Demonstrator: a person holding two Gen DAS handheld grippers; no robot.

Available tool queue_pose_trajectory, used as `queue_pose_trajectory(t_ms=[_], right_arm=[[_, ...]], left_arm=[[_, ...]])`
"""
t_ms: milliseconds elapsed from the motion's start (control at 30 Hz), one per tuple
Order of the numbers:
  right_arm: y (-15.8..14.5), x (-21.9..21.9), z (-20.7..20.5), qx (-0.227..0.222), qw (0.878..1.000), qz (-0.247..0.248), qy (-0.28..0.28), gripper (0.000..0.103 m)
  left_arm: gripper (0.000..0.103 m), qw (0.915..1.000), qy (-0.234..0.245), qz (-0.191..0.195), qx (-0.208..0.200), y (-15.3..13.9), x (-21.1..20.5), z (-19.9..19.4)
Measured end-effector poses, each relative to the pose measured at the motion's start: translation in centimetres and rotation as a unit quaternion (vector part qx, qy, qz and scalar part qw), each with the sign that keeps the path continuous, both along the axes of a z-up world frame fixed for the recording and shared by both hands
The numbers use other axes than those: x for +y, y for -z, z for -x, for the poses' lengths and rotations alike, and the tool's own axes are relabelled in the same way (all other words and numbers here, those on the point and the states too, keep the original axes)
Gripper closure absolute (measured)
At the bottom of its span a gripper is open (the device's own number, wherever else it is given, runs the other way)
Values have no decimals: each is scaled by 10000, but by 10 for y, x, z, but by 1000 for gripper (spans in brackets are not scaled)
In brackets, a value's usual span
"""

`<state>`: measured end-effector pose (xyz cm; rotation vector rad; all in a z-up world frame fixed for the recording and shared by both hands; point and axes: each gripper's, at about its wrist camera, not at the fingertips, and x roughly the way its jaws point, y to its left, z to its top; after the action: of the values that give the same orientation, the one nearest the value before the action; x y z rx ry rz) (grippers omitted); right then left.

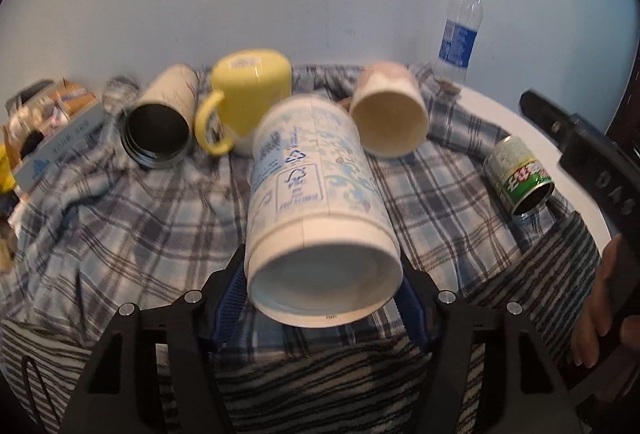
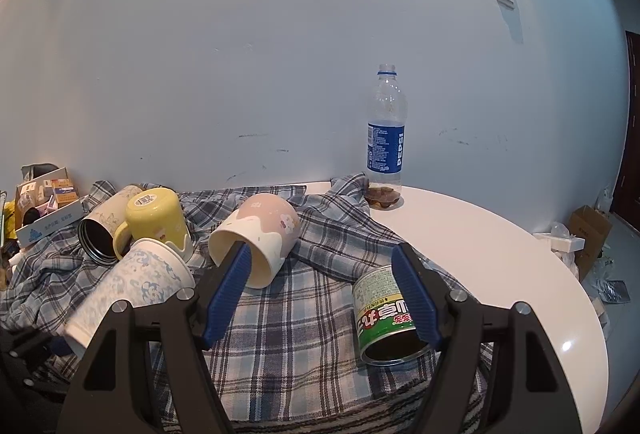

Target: Flip cup upside down

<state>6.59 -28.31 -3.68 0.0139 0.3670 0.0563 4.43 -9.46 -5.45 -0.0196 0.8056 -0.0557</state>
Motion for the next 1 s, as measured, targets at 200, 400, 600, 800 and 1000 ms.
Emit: queue_pose_trajectory(t_ms=[200,400,600,800,1000], right_arm=[[0,-1,0,-8,10000,-1,24,31],[1,-1,0,-17,10000,12,48,31],[1,0,-1,10,10000,24,31,31],[3,0,-2,61,10000,37,56,31],[7,4,-6,162,9998,123,12,31]], left_arm=[[36,9994,87,-27,-333,-21,9,-1],[36,9987,143,-98,-471,-31,21,-20],[37,9982,254,31,-538,-33,26,-43],[38,9977,285,-102,-612,-31,24,-57],[38,9972,402,-159,-605,-27,21,-69]])
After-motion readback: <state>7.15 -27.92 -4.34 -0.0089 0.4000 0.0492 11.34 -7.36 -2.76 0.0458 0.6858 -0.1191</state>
